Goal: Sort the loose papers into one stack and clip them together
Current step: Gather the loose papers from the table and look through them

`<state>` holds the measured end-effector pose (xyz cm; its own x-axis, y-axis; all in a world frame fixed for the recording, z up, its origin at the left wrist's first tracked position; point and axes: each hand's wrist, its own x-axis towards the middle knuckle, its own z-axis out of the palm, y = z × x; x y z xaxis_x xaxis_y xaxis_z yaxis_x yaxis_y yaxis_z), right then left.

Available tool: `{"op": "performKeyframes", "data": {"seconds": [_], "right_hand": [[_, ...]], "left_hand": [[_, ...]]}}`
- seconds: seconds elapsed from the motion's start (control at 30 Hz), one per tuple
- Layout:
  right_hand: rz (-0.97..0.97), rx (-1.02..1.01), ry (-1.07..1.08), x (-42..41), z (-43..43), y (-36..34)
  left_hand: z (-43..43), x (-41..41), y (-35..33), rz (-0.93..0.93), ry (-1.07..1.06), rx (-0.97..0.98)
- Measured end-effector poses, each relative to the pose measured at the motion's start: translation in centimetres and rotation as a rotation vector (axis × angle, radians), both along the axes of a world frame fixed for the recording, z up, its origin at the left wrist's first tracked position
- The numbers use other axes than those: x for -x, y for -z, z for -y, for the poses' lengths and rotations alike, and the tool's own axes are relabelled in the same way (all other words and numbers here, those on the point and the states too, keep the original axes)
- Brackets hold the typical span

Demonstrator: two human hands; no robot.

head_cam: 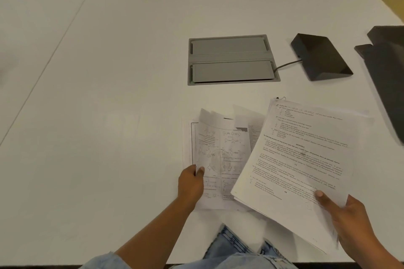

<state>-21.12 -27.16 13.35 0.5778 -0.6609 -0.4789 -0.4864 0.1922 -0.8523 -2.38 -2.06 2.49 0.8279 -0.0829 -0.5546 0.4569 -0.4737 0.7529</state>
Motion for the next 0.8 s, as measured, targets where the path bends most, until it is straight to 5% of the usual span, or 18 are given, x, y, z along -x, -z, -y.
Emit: {"op": "performKeyframes", "data": {"seconds": [0.37,0.57,0.8], "right_hand": [[0.012,0.0,0.016,-1.2,-0.5,-0.1],[0.014,0.012,0.019,-1.4,-0.6,0.2],[-0.006,0.028,0.04,-1.2,0.1,1.0]], "left_hand": [[-2.2,0.9,-1.1,0.147,-0.011,-0.102],[-0.9,0.5,-0.6,-0.095,0.026,0.0],[-0.7,0.1,-2.3,0.303,0.078,-0.187]]}}
